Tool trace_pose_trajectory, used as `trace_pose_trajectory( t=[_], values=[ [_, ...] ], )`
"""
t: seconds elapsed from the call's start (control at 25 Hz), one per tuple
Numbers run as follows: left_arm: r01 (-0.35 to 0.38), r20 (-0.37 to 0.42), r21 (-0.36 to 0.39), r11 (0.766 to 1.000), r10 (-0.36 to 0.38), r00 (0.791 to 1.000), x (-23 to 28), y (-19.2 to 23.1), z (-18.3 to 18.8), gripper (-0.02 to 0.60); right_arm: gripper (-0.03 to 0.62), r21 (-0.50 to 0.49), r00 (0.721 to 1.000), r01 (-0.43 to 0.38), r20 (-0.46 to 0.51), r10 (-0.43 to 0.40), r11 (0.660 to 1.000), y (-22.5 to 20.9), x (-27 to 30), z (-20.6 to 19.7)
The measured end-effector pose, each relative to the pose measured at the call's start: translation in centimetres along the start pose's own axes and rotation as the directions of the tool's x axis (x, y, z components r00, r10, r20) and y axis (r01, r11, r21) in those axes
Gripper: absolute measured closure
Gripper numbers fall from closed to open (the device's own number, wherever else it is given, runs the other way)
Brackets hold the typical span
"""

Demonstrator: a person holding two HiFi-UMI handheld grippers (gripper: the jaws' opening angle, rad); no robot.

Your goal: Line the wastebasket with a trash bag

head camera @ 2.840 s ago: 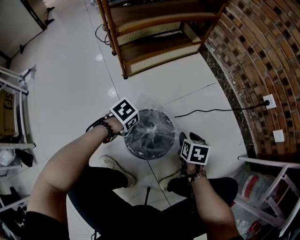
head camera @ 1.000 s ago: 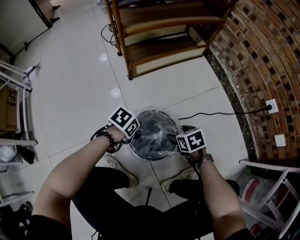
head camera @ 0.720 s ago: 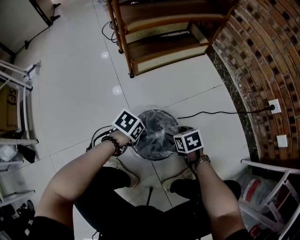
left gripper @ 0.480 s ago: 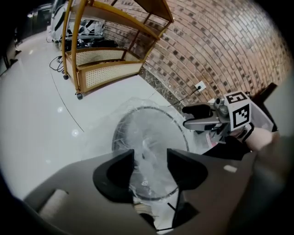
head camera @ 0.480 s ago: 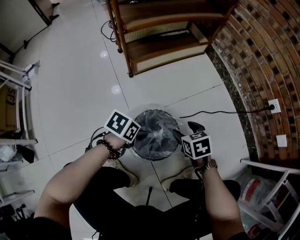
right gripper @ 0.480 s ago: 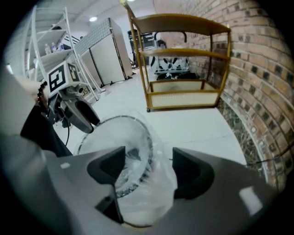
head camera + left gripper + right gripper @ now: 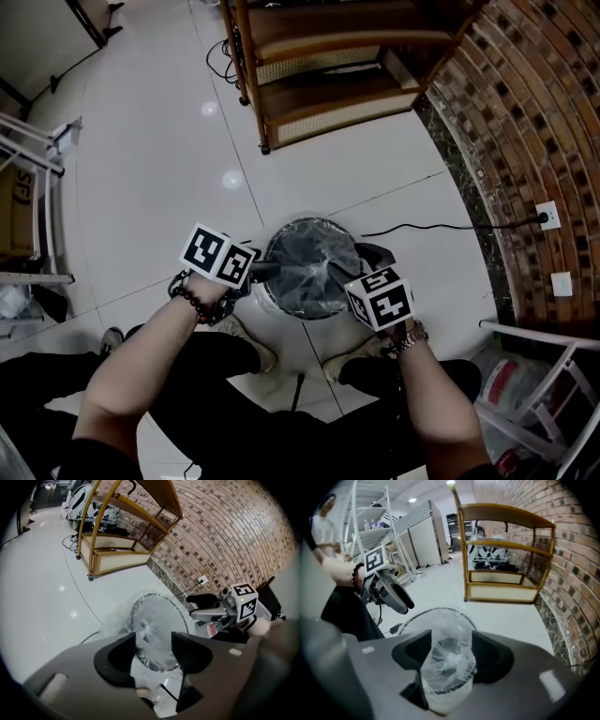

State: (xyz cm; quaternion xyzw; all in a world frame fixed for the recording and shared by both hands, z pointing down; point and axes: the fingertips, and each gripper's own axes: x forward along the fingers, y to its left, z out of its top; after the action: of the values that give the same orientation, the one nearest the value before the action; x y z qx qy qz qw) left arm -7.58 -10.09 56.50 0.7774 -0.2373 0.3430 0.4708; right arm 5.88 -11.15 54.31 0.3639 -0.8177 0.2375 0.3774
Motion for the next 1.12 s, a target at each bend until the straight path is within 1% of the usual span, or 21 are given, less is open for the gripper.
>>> trace_pose_trajectory(
  t=[0.08,0.16,0.28,0.4,0.52,0.64,0.76,0.84,0.92,1.0,1.12],
  values=[
    [-0.014,0.031,0.02,1.0,0.013,0.999,-0.6,0.0,0.7,0.338,0.371,-0.038,0.999,-0.037,-0.014,0.037,0.999,1.6,0.9,0.4],
    [-0.038,0.048,0.06,0.998,0.035,0.998,-0.9,0.0,1.2,0.339,0.42,-0.048,0.996,-0.072,-0.05,0.069,0.996,2.8,2.4,0.0],
    [-0.073,0.049,0.14,0.988,0.066,0.997,-0.7,-0.3,1.4,0.339,0.501,-0.005,0.99,-0.094,-0.103,0.093,0.996,3.4,4.9,-1.0],
    [-0.098,0.044,0.225,0.969,0.09,0.995,-0.4,-0.6,1.8,0.35,0.591,0.051,0.984,-0.069,-0.163,0.077,0.996,2.9,7.3,-2.6],
    [-0.126,0.063,0.277,0.952,0.113,0.992,-0.5,-0.6,2.7,0.386,0.591,0.101,0.97,-0.058,-0.229,0.08,0.993,2.5,9.6,-4.3],
    [-0.154,0.099,0.299,0.942,0.13,0.987,-1.1,-0.3,3.9,0.415,0.591,0.164,0.954,-0.079,-0.273,0.122,0.983,2.8,11.7,-5.9],
    [-0.168,0.142,0.299,0.939,0.13,0.981,-1.9,-0.3,5.1,0.416,0.591,0.177,0.936,-0.098,-0.318,0.151,0.979,3.4,13.8,-6.9],
    [-0.167,0.164,0.297,0.94,0.122,0.979,-2.4,-0.5,5.8,0.419,0.591,0.195,0.93,-0.107,-0.326,0.168,0.975,3.7,15.1,-6.8],
    [-0.161,0.176,0.303,0.939,0.111,0.978,-2.6,-0.7,6.3,0.419,0.591,0.207,0.924,-0.106,-0.342,0.173,0.973,3.7,16.5,-7.1],
    [-0.152,0.181,0.311,0.938,0.098,0.979,-2.7,-0.8,6.6,0.419,0.591,0.194,0.917,-0.111,-0.357,0.176,0.975,3.8,17.7,-7.4],
    [-0.145,0.189,0.307,0.941,0.089,0.978,-3.1,-0.8,6.9,0.419,0.591,0.195,0.915,-0.125,-0.357,0.189,0.973,4.0,19.0,-7.6]
  ],
)
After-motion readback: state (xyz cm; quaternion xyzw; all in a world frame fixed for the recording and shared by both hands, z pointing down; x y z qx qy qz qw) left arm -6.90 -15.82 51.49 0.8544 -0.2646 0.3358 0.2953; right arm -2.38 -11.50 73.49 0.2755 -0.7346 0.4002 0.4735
